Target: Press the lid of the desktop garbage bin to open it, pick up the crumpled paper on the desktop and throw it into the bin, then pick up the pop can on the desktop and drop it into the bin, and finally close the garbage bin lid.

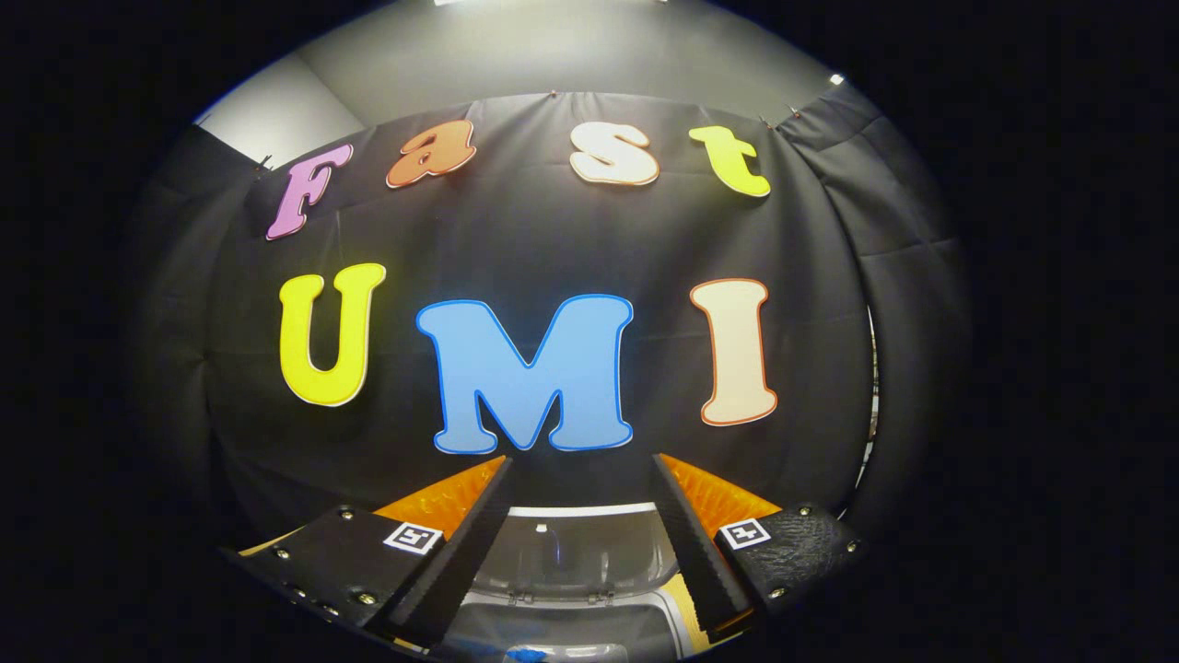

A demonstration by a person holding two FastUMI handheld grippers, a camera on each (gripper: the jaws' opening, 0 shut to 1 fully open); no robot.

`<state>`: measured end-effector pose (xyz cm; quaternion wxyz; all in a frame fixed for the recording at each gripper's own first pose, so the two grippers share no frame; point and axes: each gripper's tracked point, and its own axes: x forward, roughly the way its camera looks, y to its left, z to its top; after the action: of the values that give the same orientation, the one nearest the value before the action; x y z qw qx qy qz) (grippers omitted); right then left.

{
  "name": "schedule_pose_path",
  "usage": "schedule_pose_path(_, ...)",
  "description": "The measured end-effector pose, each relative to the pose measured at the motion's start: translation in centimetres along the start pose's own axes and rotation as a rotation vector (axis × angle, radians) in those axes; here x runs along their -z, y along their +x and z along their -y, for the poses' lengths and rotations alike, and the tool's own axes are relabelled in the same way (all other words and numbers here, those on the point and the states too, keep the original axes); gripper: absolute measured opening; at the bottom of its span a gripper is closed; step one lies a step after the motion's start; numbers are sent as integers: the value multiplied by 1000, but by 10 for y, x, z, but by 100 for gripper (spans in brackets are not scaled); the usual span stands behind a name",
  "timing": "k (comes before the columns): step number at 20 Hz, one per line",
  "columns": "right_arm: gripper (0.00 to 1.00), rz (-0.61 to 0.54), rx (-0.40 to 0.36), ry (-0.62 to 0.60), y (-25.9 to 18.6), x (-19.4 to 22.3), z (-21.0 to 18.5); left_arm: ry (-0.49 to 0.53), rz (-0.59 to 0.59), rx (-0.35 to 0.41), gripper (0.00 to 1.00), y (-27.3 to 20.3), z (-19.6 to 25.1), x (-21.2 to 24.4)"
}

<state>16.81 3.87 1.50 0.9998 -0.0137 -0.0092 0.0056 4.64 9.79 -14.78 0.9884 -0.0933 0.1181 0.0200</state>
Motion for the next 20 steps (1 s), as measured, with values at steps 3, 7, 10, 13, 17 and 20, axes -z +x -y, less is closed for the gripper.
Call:
schedule_pose_path(3, 94, -6, -13, 3, -22, 7, 0, 0, 6, 22, 81, -5, 9, -2)
schedule_pose_path(7, 94, -47, -30, 1, -55, 27, 0, 8, 13, 51, 79, -12, 22, -5)
schedule_pose_path(10, 94, -102, -41, 6, -72, 47, 0, 17, 18, 70, 77, -18, 31, -7)
schedule_pose_path(13, 94, -220, -54, 3, -83, 85, -2, 20, 23, 81, 81, -24, 34, -6)
schedule_pose_path(17, 94, -289, -55, -5, -90, 121, -3, 16, 25, 77, 81, -25, 31, -6)
schedule_pose_path(20, 94, -324, -58, 8, -96, 138, -4, 5, 23, 70, 81, -26, 25, -6)
